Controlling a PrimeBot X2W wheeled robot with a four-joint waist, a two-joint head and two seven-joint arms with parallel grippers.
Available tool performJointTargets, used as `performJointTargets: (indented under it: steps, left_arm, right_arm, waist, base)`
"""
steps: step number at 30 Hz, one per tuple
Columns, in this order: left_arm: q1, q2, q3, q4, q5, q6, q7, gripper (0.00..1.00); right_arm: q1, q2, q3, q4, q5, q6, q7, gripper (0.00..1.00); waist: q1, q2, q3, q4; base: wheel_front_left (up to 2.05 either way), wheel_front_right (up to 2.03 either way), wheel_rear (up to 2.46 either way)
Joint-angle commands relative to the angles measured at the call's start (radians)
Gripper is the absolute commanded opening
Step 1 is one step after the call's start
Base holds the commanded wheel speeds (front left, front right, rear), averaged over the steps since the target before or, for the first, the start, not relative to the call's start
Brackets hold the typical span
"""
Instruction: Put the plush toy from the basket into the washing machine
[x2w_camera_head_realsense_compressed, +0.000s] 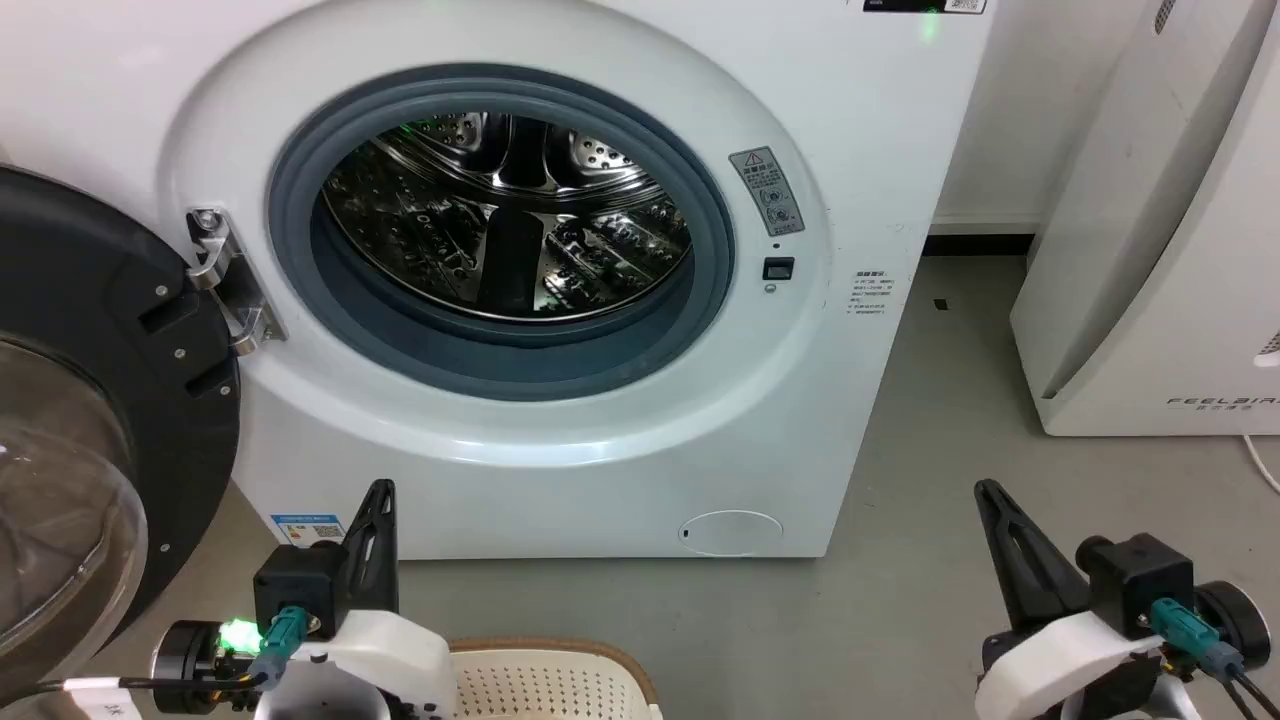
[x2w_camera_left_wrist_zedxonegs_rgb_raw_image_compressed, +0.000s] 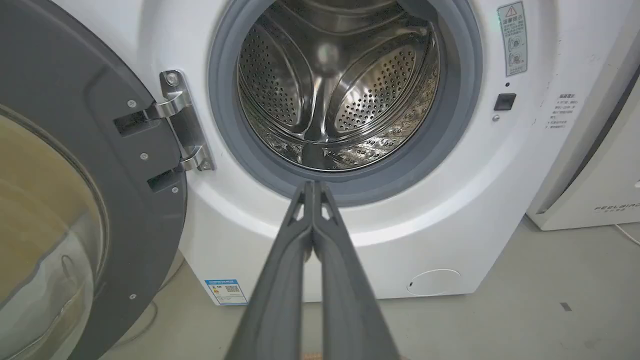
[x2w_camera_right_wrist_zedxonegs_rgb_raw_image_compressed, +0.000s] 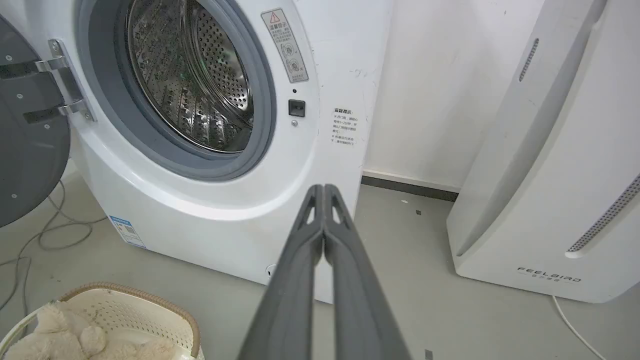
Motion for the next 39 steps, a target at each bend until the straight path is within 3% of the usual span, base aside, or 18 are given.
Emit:
performJointTargets:
  steps: [1, 2, 3, 19, 39]
  left_arm:
    - [0.014, 0.000, 0.002, -0.004, 0.002, -0.004, 0.000, 0.00]
    - [0.014, 0.000, 0.002, -0.004, 0.002, -0.004, 0.000, 0.00]
    - [0.000, 0.000, 0.000, 0.000, 0.000, 0.000, 0.000, 1.00]
    - [0.002, 0.002, -0.015, 0.030, -0.007, 0.001, -0.029, 1.00]
    - [-0.062, 0.018, -0.055, 0.204, -0.019, -0.026, -0.066, 1.00]
  right_arm:
    - [0.009, 0.000, 0.000, 0.002, -0.008, -0.001, 0.001, 0.00]
    - [0.009, 0.000, 0.000, 0.002, -0.008, -0.001, 0.001, 0.00]
    - [0.000, 0.000, 0.000, 0.000, 0.000, 0.000, 0.000, 1.00]
    - [0.005, 0.000, -0.012, 0.002, 0.009, 0.000, -0.029, 1.00]
    - [-0.010, 0.000, -0.030, -0.011, 0.027, 0.000, -0.071, 1.00]
  waist:
    - [0.0000, 0.0000, 0.000, 0.000]
    - [0.0000, 0.0000, 0.000, 0.000]
    - [0.0000, 0.0000, 0.000, 0.000]
    - [0.0000, 0.0000, 0.010, -0.003]
    - [0.0000, 0.0000, 0.084, -0.010]
  base:
    - [0.00, 0.00, 0.00]
    - [0.00, 0.00, 0.00]
    - [0.00, 0.00, 0.00]
    - [0.00, 0.00, 0.00]
    - [0.00, 0.00, 0.00]
